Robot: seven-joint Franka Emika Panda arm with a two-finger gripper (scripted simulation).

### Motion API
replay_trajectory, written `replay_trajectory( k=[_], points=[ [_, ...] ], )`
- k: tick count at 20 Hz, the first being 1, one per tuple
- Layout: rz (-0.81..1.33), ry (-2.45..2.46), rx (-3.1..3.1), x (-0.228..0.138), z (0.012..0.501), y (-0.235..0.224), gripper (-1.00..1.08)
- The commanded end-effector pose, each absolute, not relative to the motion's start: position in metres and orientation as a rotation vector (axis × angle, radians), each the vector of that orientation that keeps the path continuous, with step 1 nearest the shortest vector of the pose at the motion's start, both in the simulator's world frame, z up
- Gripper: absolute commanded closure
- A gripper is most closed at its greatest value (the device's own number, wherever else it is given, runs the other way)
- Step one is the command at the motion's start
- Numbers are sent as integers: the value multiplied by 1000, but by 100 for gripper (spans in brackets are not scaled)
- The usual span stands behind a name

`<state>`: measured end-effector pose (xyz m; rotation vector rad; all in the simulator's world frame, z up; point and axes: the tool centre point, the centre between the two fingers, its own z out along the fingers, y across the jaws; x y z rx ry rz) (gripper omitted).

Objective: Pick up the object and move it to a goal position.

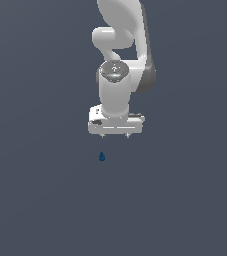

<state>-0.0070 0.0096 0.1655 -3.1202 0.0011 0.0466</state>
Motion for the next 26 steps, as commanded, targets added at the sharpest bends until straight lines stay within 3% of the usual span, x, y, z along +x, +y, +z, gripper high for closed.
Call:
replay_trajectory(
  k=[1,15,26],
  points=[
    [47,1,-3120,-7,165,10,-92],
    [47,52,-3097,-6,177,12,-92],
    [22,-87,-3118,7,137,-20,-92]
  ],
)
